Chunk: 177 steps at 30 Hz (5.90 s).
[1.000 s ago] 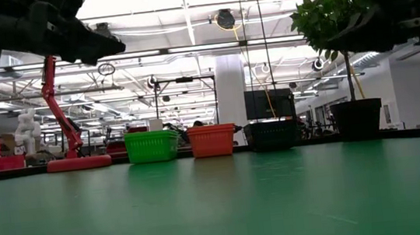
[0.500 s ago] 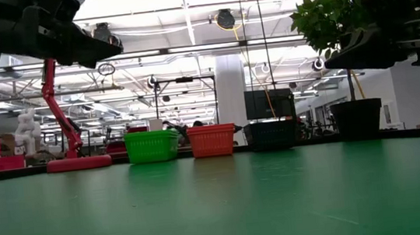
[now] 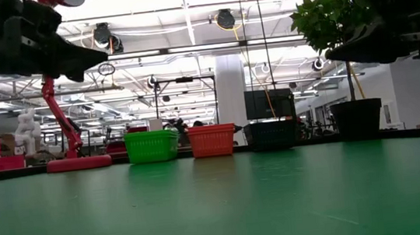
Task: Stack baskets by color
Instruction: Return to Home position
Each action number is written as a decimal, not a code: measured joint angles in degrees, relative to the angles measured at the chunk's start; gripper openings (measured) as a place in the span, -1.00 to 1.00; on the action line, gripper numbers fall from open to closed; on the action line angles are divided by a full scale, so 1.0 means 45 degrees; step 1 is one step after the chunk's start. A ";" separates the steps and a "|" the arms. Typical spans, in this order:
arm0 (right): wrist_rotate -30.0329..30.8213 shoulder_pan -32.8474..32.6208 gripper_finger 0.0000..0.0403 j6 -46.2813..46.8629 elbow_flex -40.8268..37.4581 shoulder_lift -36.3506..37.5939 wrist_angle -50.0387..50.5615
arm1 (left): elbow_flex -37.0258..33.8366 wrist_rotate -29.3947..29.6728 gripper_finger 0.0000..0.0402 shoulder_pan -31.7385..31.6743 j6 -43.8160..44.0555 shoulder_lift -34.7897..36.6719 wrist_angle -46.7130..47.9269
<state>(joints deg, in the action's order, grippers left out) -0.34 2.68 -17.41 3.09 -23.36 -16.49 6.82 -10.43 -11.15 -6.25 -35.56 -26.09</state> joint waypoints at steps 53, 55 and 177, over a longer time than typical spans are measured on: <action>0.1429 -0.0030 -1.00 0.0780 -0.0049 0.5170 0.2419 | -0.1343 0.1143 -0.99 0.0611 -0.0117 0.3421 0.0351; 0.1205 -0.0076 -1.00 0.0999 -0.0049 0.5170 0.2419 | -0.1343 0.1045 -0.99 0.0608 -0.0117 0.3421 0.0349; 0.1059 -0.1540 -1.00 0.2680 -0.0049 0.5102 0.2433 | -0.1343 -0.0434 -0.87 0.1728 0.0210 0.7821 0.5189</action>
<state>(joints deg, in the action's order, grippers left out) 4.43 -4.25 -5.35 2.87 -0.40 -5.54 0.78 -12.38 -3.38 -5.30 -0.36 -2.74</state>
